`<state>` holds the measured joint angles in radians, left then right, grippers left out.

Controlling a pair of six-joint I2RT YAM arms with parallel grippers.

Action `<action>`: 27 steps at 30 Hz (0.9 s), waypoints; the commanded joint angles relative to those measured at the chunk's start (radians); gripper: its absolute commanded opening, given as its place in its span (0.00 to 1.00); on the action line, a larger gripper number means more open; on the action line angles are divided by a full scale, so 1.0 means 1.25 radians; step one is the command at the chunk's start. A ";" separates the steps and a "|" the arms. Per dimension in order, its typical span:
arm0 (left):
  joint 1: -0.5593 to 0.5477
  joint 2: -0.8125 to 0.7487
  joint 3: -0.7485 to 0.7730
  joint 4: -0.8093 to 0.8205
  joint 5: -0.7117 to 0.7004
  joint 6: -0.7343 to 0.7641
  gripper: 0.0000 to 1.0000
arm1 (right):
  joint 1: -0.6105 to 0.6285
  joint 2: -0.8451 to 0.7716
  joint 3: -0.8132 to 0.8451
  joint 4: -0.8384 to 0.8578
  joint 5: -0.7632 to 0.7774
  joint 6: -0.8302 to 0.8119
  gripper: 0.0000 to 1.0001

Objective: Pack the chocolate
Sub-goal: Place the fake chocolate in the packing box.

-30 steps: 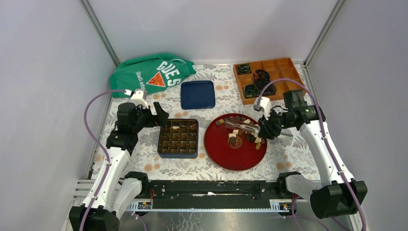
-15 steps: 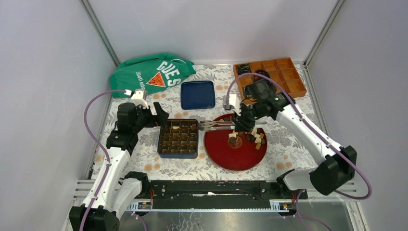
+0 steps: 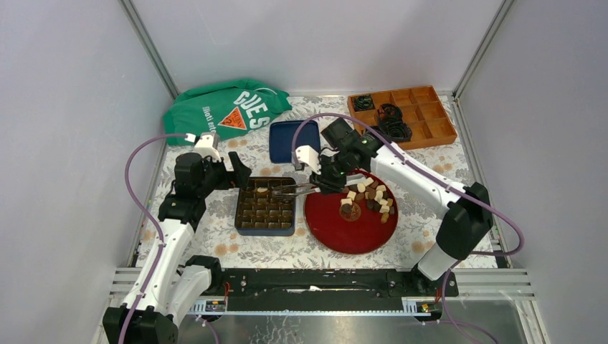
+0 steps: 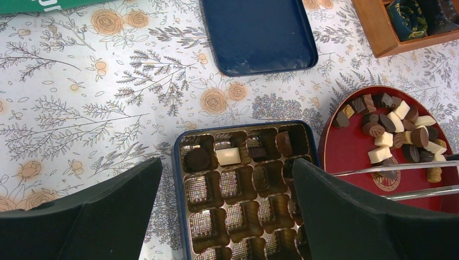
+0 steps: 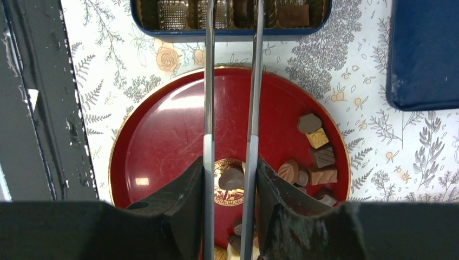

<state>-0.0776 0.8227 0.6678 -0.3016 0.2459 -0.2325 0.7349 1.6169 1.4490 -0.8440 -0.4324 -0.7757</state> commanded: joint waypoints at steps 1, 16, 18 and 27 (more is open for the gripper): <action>0.004 -0.002 0.016 0.014 -0.013 0.009 0.99 | 0.032 0.029 0.070 0.036 0.035 0.028 0.10; 0.004 -0.003 0.016 0.014 -0.011 0.009 0.99 | 0.072 0.111 0.121 0.048 0.090 0.062 0.23; 0.004 -0.004 0.016 0.014 -0.011 0.009 0.99 | 0.072 0.112 0.120 0.048 0.095 0.063 0.26; 0.005 -0.005 0.016 0.012 -0.011 0.009 0.99 | 0.072 0.093 0.105 0.049 0.100 0.065 0.44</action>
<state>-0.0776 0.8227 0.6678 -0.3019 0.2451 -0.2325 0.8162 1.7592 1.5406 -0.8165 -0.3126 -0.7082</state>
